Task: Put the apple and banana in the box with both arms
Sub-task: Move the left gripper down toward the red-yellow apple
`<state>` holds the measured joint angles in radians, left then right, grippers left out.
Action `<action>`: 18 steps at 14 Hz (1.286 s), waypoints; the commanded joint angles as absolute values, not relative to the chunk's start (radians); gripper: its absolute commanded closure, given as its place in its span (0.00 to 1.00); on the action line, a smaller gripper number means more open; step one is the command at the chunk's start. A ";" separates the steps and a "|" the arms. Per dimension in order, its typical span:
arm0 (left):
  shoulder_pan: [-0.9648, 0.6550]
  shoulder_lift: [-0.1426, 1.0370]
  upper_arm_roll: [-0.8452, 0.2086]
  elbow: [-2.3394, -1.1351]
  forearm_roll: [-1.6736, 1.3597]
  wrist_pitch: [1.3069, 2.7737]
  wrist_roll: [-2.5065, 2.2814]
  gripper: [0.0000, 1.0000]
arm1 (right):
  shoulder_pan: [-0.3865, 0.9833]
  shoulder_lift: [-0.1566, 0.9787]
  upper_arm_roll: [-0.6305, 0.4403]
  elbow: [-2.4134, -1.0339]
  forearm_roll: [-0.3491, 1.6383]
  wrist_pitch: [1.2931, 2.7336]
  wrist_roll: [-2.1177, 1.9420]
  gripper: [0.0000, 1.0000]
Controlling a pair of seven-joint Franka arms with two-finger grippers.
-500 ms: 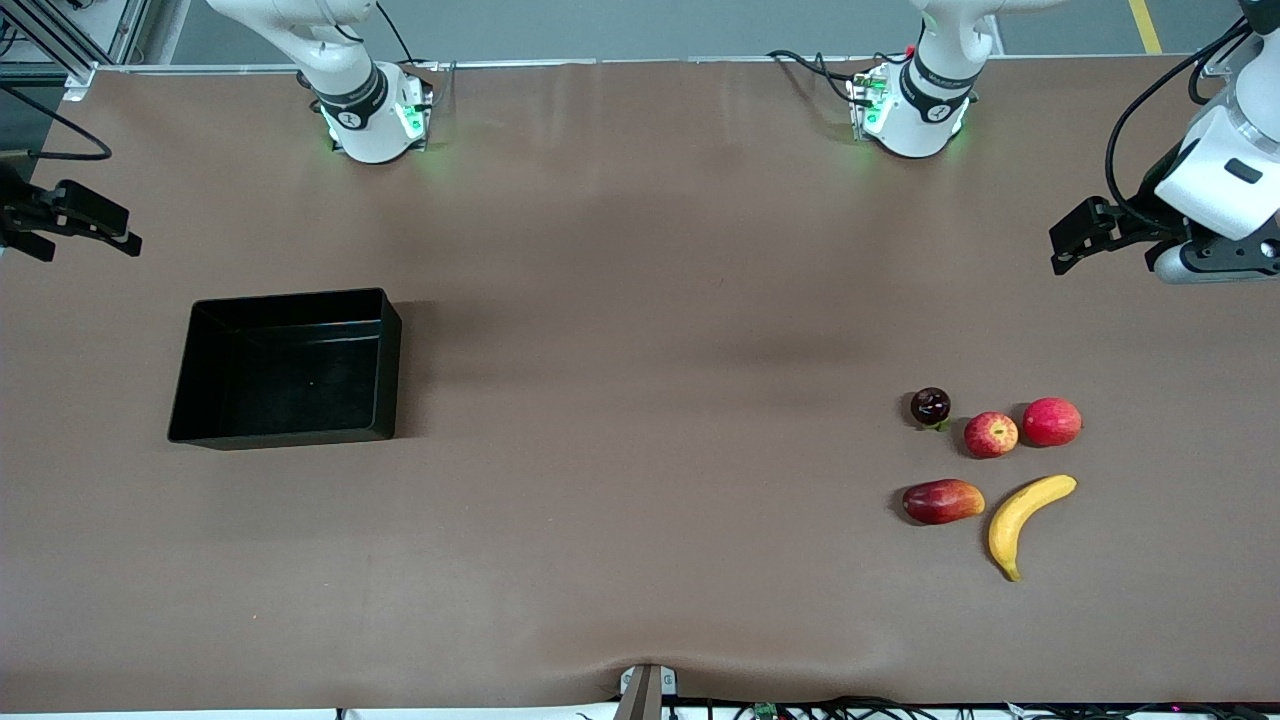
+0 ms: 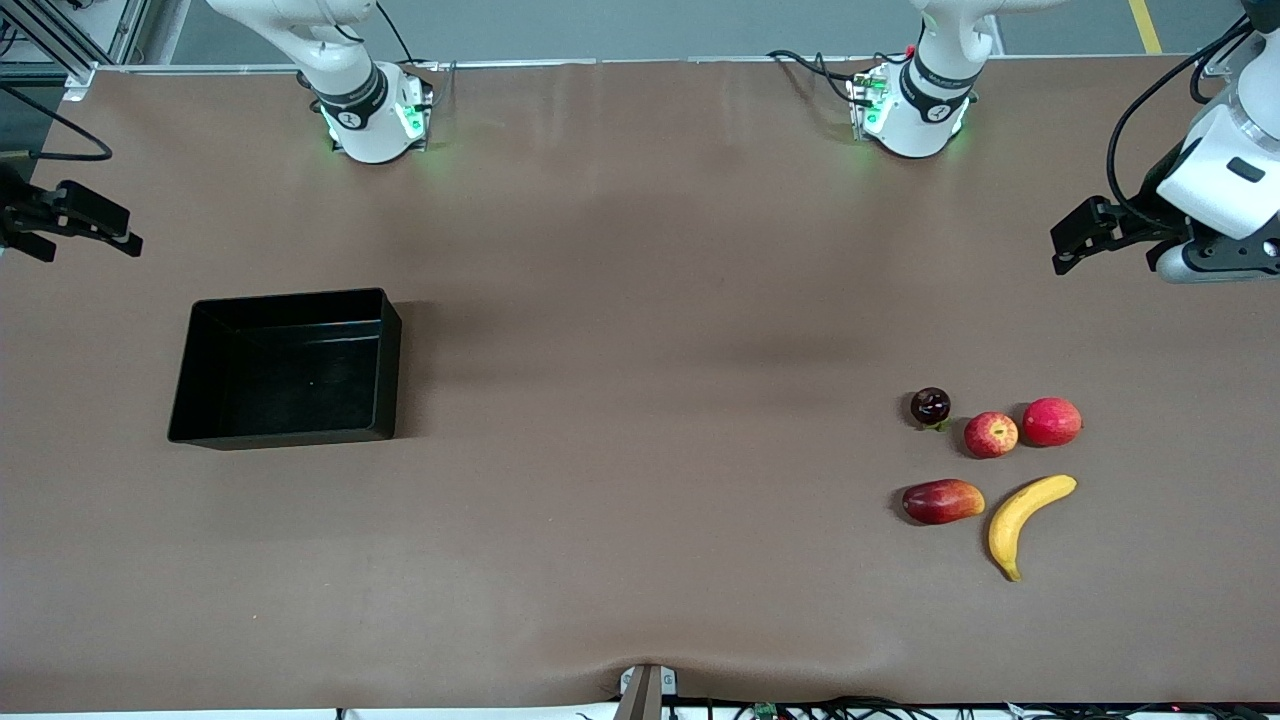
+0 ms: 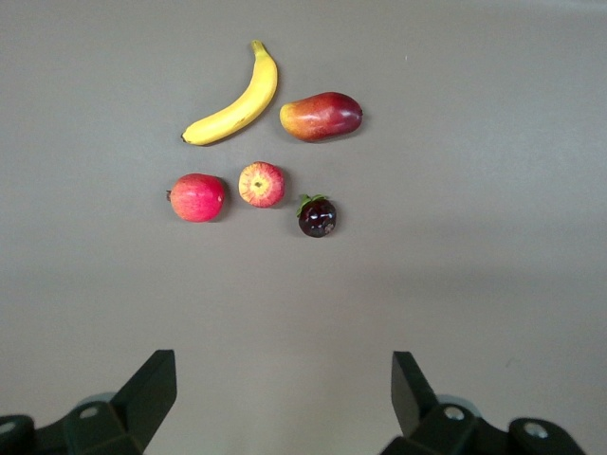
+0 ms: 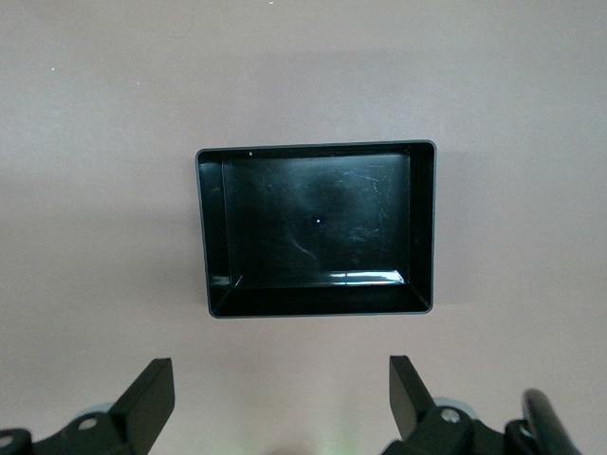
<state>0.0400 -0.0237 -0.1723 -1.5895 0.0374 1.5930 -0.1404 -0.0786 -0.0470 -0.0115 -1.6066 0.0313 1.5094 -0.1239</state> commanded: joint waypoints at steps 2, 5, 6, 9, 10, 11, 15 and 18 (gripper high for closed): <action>0.046 -0.015 -0.175 -1.568 0.037 1.578 -0.129 0.00 | -0.098 -0.034 0.000 -1.578 0.040 1.493 -0.137 0.00; 0.046 -0.002 -0.172 -1.568 0.040 1.585 -0.129 0.00 | -0.097 -0.034 0.000 -1.578 0.040 1.493 -0.135 0.00; 0.048 0.003 -0.170 -1.568 0.038 1.585 -0.129 0.00 | -0.098 -0.034 0.000 -1.578 0.040 1.493 -0.137 0.00; 0.051 0.028 -0.164 -1.580 0.052 1.615 -0.129 0.00 | -0.100 -0.022 -0.002 -1.580 0.026 1.494 -0.130 0.00; 0.052 0.031 -0.164 -1.585 0.067 1.618 -0.129 0.00 | -0.103 0.013 -0.005 -1.578 0.020 1.494 -0.132 0.00; 0.052 0.034 -0.164 -1.585 0.086 1.621 -0.129 0.00 | -0.113 0.038 -0.006 -1.574 0.018 1.494 -0.141 0.00; 0.067 0.075 -0.166 -1.635 0.086 1.678 -0.147 0.00 | -0.176 0.083 -0.006 -1.572 0.021 1.503 -0.146 0.00; 0.080 0.097 -0.166 -1.741 0.087 1.813 -0.147 0.00 | -0.225 0.196 -0.005 -1.572 0.025 1.509 -0.147 0.00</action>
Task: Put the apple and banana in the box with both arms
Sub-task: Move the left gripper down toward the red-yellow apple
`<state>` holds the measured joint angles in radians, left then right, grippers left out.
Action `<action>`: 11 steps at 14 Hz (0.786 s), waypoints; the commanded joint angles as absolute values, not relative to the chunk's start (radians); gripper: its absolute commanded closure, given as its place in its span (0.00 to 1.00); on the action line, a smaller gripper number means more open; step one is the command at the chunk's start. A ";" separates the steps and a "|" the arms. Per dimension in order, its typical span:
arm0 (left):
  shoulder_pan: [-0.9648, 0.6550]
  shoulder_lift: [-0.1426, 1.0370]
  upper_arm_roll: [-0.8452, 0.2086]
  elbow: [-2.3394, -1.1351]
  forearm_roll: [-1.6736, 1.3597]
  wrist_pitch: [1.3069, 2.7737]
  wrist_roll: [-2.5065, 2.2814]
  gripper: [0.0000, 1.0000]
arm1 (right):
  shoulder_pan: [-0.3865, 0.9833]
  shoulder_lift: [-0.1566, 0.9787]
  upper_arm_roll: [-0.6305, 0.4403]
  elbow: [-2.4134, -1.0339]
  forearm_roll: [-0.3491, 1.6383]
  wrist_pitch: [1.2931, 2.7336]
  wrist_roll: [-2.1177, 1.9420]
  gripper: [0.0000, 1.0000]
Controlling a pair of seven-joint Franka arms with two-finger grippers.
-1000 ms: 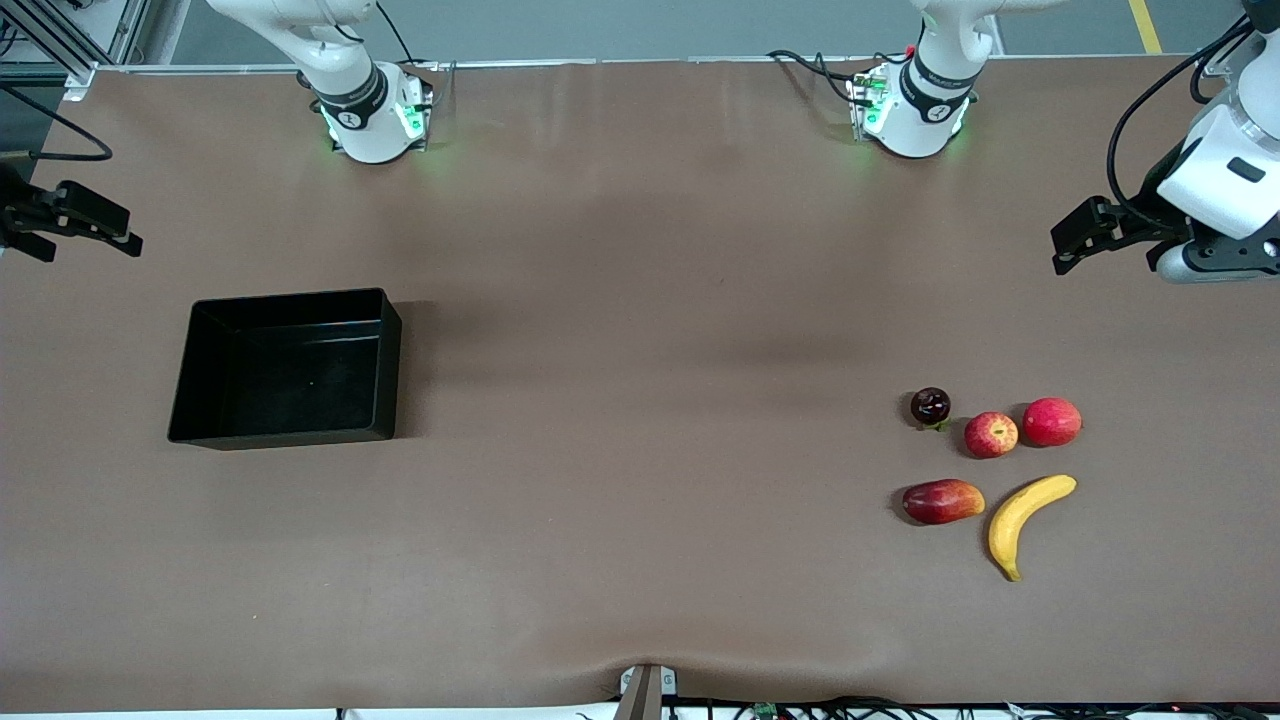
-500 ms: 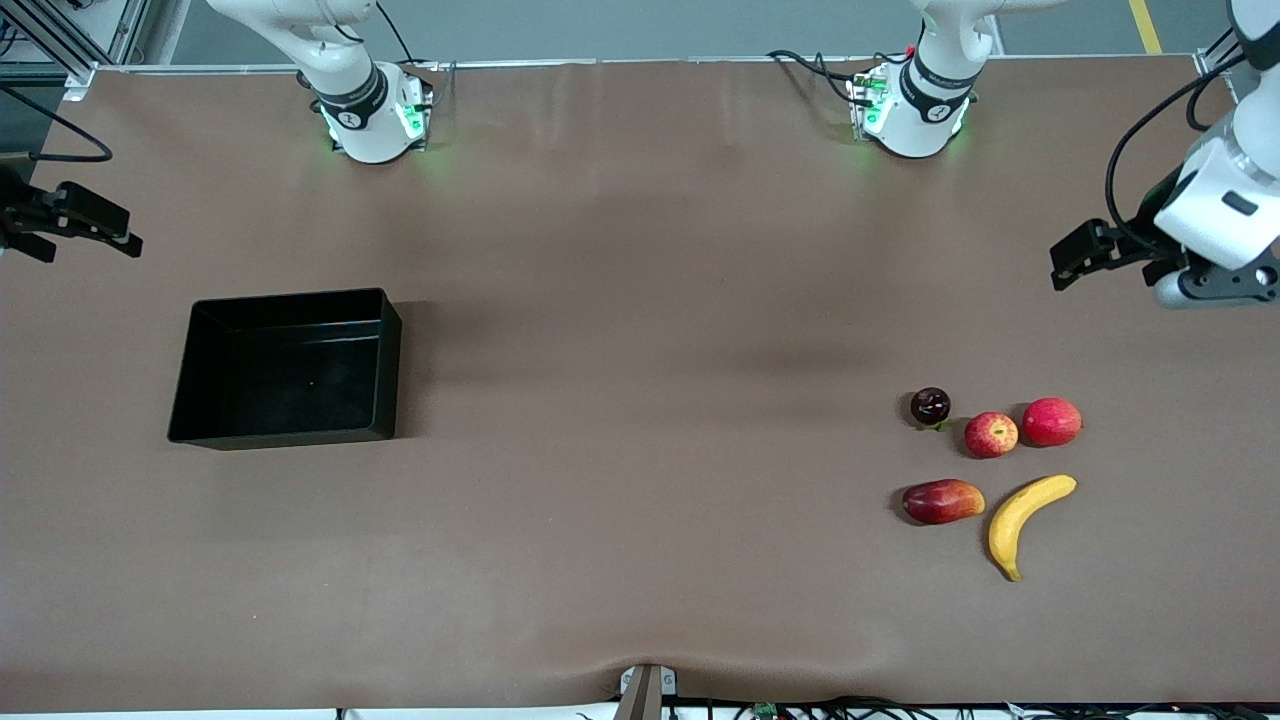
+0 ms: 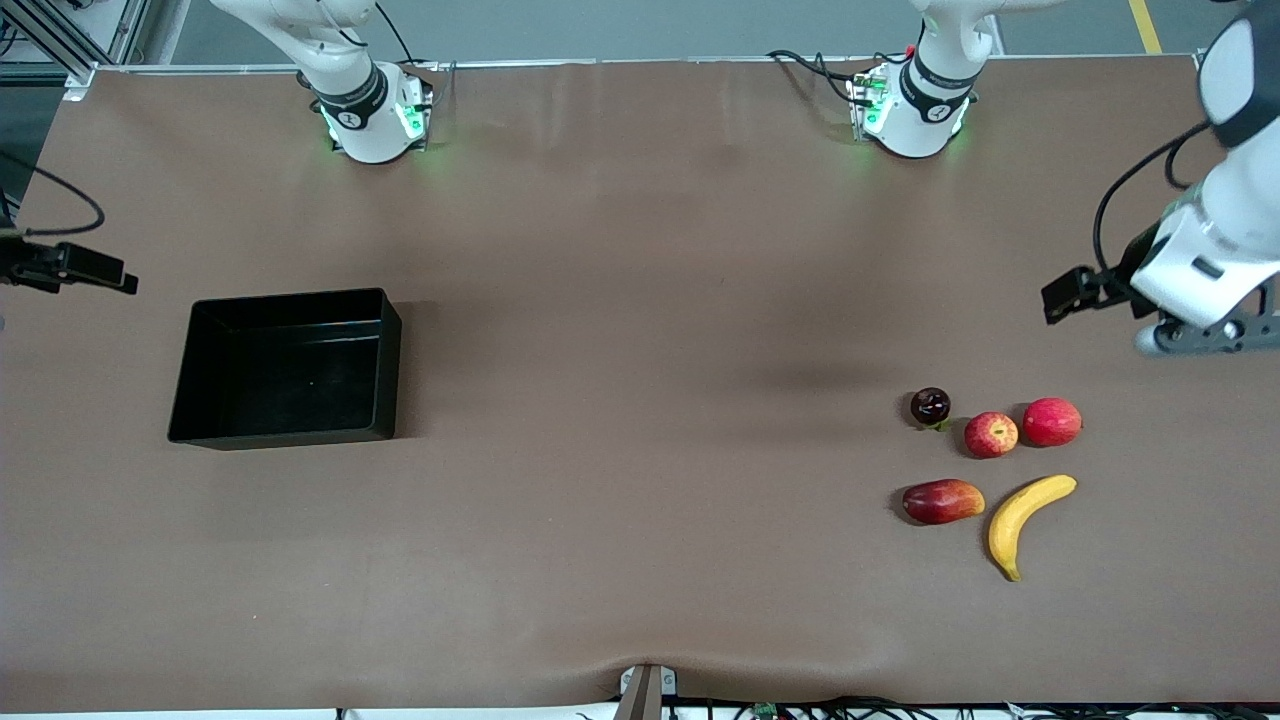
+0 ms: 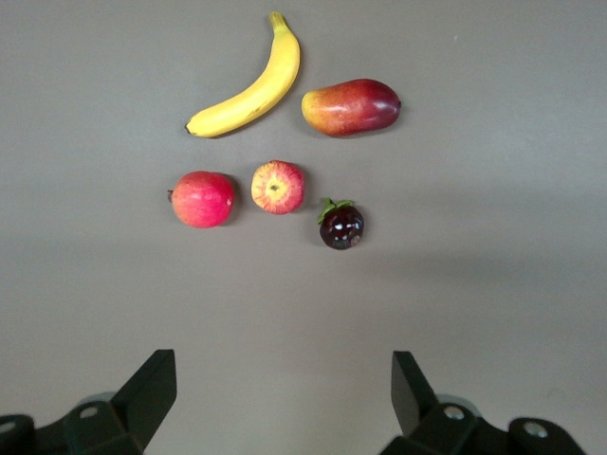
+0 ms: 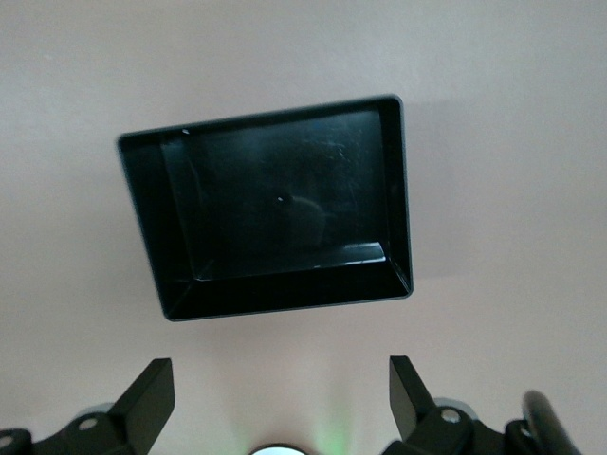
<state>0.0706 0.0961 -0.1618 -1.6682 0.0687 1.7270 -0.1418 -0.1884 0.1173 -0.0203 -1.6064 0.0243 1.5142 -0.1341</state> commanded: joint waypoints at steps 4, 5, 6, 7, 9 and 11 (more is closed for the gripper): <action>0.094 0.158 -0.164 -1.802 0.087 1.933 -0.153 0.00 | -0.262 0.268 -0.006 -1.577 0.023 1.591 -0.224 0.00; 0.109 0.178 -0.164 -1.805 0.087 1.956 -0.153 0.00 | -0.273 0.291 -0.006 -1.580 0.023 1.618 -0.232 0.00; 0.117 0.204 -0.166 -1.816 0.087 1.992 -0.153 0.00 | -0.284 0.320 -0.006 -1.585 0.021 1.644 -0.233 0.00; 0.123 0.222 -0.164 -1.841 0.089 2.047 -0.153 0.00 | -0.297 0.352 -0.006 -1.586 0.021 1.667 -0.245 0.00; 0.124 0.242 -0.164 -1.894 0.089 2.152 -0.156 0.00 | -0.342 0.428 -0.005 -1.591 0.029 1.698 -0.299 0.00; 0.129 0.284 -0.164 -1.894 0.089 2.175 -0.156 0.00 | -0.347 0.462 -0.005 -1.607 0.031 1.741 -0.311 0.00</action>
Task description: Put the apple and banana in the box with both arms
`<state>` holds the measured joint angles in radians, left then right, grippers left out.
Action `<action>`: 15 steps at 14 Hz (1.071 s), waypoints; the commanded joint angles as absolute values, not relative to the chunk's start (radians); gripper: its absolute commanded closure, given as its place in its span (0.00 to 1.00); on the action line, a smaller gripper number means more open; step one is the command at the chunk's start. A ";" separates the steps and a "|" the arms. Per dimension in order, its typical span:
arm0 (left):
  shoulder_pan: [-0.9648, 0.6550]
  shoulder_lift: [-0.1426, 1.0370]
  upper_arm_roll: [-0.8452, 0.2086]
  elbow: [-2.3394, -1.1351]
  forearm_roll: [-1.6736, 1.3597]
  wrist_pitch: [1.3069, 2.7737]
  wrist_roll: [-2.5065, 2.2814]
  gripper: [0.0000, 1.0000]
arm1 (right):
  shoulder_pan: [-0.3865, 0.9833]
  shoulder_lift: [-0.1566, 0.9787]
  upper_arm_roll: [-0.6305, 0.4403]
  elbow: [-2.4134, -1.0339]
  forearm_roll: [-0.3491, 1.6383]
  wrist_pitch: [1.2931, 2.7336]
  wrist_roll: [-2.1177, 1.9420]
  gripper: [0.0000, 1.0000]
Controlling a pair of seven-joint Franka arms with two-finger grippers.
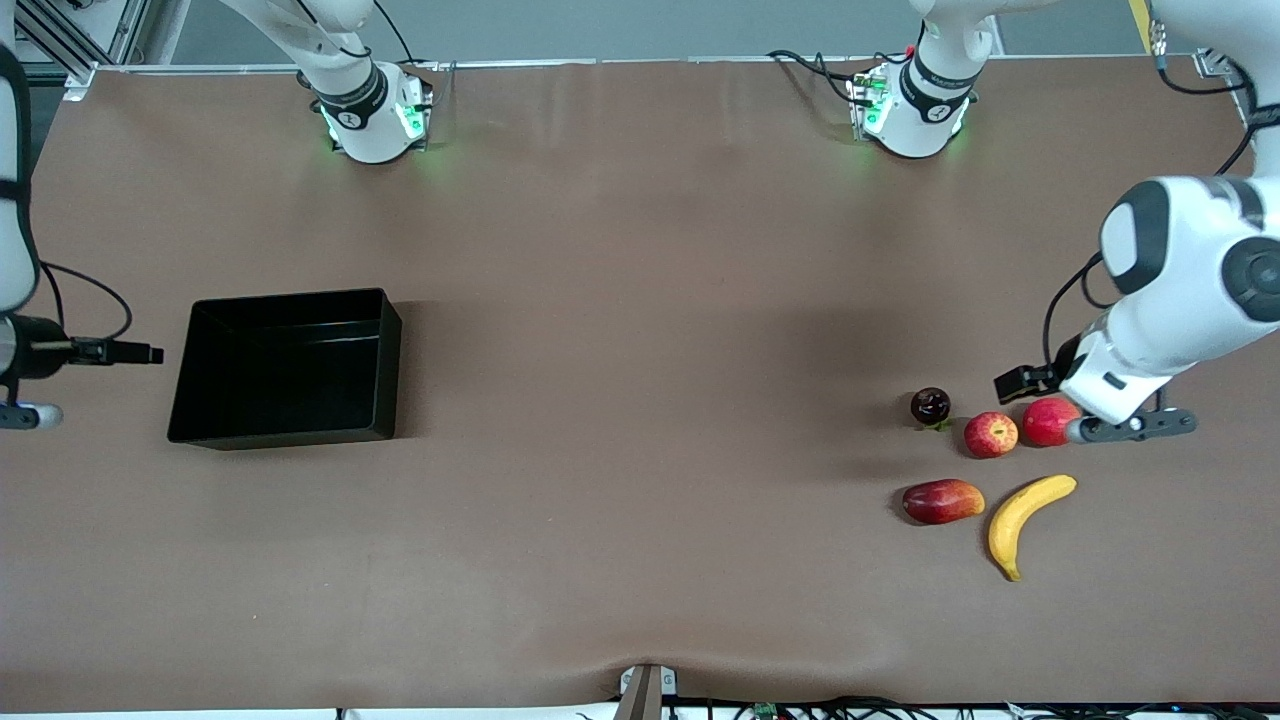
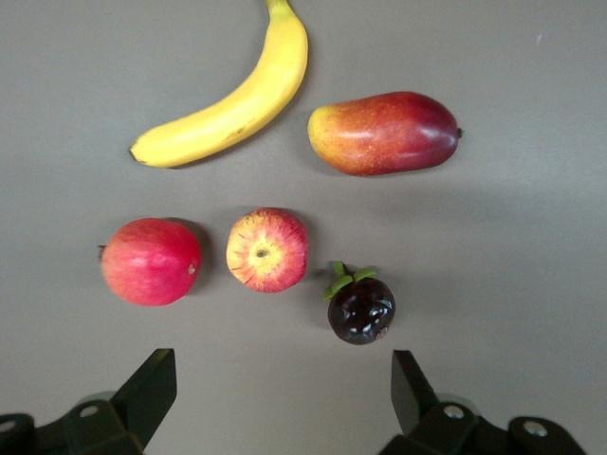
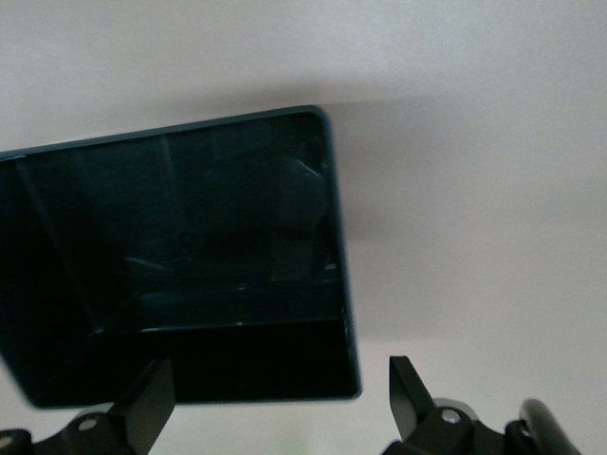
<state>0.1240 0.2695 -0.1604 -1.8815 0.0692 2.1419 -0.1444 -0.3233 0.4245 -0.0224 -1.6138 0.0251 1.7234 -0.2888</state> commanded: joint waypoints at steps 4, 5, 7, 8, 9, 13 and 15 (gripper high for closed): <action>0.152 0.403 -0.150 -1.832 0.156 2.215 -0.152 0.00 | -0.344 0.466 -0.005 -1.753 0.025 1.943 -0.410 0.00; 0.167 0.422 -0.153 -1.822 0.205 2.221 -0.153 0.00 | -0.350 0.468 -0.005 -1.761 0.025 1.969 -0.457 0.00; 0.175 0.452 -0.152 -1.824 0.215 2.262 -0.156 0.00 | -0.370 0.483 -0.005 -1.764 0.026 1.976 -0.466 0.00; 0.173 0.457 -0.153 -1.824 0.215 2.266 -0.158 0.00 | -0.371 0.491 -0.005 -1.764 0.028 1.977 -0.466 0.08; 0.170 0.460 -0.153 -1.824 0.209 2.267 -0.160 0.00 | -0.373 0.491 -0.005 -1.766 0.028 1.979 -0.466 0.22; 0.169 0.491 -0.153 -1.824 0.204 2.290 -0.204 0.00 | -0.391 0.506 -0.005 -1.767 0.035 1.974 -0.469 0.59; 0.167 0.508 -0.153 -1.824 0.204 2.307 -0.212 0.00 | -0.393 0.508 -0.005 -1.770 0.035 1.973 -0.469 0.74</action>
